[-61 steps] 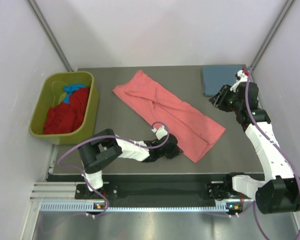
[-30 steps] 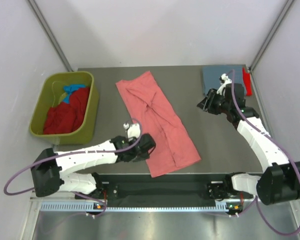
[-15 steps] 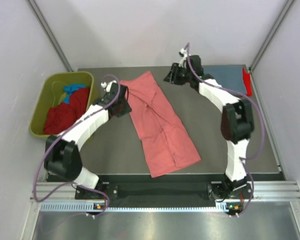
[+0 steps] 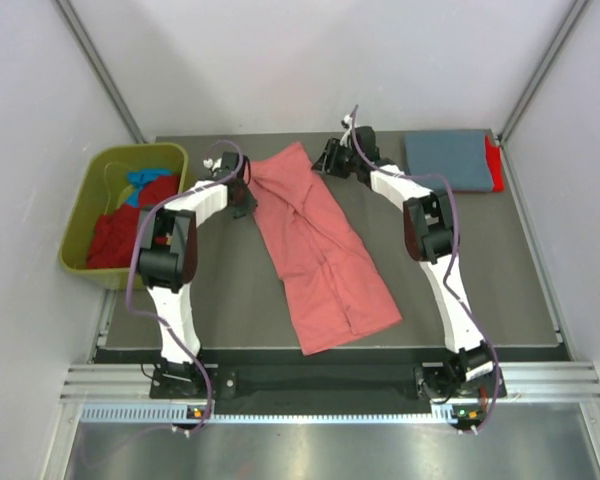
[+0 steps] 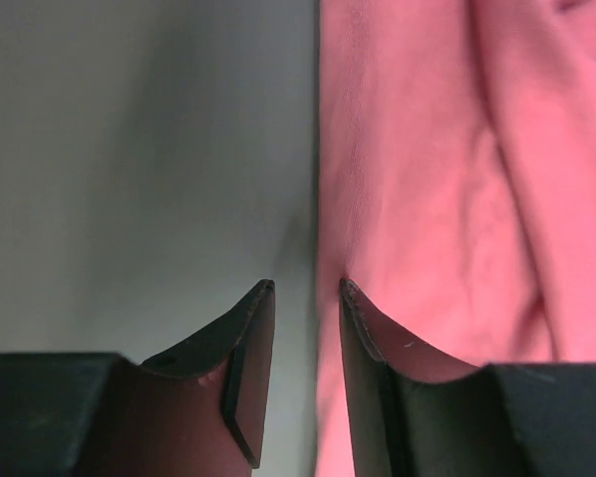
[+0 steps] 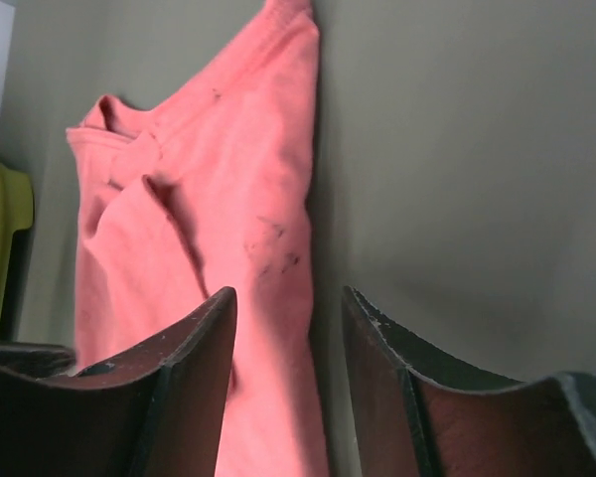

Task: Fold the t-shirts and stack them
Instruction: Fold the tshirt

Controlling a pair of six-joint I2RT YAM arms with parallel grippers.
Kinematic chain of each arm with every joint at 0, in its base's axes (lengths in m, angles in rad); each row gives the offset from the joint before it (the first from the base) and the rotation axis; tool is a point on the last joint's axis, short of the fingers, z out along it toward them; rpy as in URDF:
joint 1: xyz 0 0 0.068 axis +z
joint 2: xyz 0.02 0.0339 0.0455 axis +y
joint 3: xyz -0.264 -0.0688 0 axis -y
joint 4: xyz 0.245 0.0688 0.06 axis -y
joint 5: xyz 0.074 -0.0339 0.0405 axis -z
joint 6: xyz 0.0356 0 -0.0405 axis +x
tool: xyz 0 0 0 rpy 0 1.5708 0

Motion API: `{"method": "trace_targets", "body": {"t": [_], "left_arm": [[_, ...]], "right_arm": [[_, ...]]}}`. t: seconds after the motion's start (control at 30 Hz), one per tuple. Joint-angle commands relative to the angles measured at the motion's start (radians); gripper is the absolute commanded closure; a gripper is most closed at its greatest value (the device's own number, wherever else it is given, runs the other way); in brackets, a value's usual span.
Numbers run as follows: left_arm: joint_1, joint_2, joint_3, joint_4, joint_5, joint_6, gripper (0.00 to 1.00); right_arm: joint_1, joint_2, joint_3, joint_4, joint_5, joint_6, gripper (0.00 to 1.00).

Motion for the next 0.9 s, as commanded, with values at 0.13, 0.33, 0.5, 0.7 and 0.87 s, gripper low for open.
{"method": "trace_targets", "body": {"t": [0.13, 0.33, 0.5, 0.7, 0.87], "left_arm": [[0.018, 0.166, 0.148, 0.097, 0.049, 0.018, 0.63], [0.027, 0.224, 0.184, 0.137, 0.05, 0.012, 0.72], [0.033, 0.275, 0.217, 0.165, 0.061, 0.001, 0.99], [0.042, 0.335, 0.273, 0.169, 0.052, 0.0, 1.0], [0.053, 0.394, 0.342, 0.199, 0.073, 0.012, 1.0]], "right_arm": [[-0.001, 0.079, 0.098, 0.175, -0.031, 0.103, 0.52], [-0.003, 0.112, 0.124, 0.213, 0.01, 0.157, 0.6], [-0.007, 0.145, 0.13, 0.267, 0.023, 0.232, 0.73], [-0.012, 0.167, 0.143, 0.277, 0.035, 0.248, 0.77], [-0.02, 0.158, 0.129, 0.267, 0.05, 0.24, 0.66]]}}
